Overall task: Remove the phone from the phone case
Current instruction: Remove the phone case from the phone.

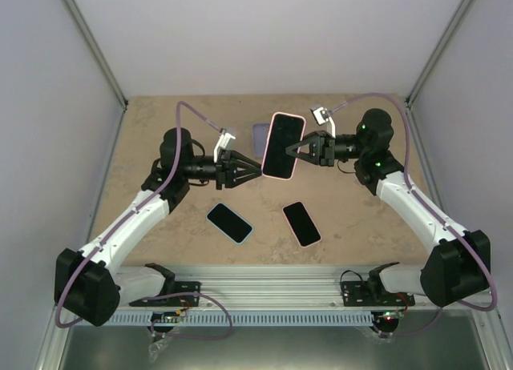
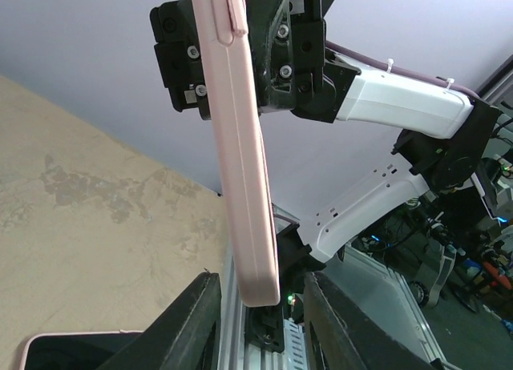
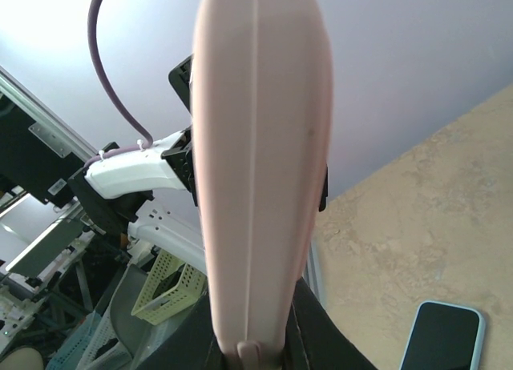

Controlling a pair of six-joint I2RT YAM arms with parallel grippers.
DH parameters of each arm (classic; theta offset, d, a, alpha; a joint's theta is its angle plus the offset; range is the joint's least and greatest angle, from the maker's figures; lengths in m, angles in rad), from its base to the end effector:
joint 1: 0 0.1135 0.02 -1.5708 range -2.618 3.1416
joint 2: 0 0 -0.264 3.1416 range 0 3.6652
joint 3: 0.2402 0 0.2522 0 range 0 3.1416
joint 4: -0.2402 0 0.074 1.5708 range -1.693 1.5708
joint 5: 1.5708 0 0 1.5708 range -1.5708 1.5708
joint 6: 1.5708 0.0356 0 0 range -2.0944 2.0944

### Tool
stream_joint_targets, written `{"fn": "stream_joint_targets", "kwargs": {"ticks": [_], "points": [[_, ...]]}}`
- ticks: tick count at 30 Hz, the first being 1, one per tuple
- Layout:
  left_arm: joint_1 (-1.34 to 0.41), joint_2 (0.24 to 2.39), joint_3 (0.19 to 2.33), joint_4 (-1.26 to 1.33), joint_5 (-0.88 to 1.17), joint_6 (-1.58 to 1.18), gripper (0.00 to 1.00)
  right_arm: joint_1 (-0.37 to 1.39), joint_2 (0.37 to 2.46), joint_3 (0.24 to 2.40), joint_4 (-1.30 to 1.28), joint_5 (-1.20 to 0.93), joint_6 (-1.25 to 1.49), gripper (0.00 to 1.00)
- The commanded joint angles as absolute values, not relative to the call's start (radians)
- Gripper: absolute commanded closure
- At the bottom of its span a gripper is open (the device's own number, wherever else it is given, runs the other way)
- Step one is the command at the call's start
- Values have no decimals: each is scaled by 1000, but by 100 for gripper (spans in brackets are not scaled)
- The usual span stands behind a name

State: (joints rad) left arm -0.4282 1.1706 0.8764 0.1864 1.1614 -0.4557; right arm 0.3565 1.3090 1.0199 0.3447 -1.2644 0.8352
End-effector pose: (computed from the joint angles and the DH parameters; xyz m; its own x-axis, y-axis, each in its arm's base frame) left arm 0.2199 -0.1363 0.3335 -0.5258 0.0474 -0.8493 0.8504 0.0048 -0.5262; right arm 0.2582 0.1324 0.3609 -0.7045 -0.0237 -0.7093 -0.7079 -0.0476 0.7047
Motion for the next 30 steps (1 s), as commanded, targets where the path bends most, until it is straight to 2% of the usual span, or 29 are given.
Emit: {"fn": "stream_joint_targets", "kwargs": {"ticks": [1,18,30], "points": [[-436,1183,867,233,1155,-469,70,359,1289,1026,407,-1268,844,99],[-435,1222,892,97,1037,-353,85,359,1270,1008,505,-1305,929,99],[-436,1231,898,84,1000,-350,86,375,1262,993,576,-1331,975,100]]}}
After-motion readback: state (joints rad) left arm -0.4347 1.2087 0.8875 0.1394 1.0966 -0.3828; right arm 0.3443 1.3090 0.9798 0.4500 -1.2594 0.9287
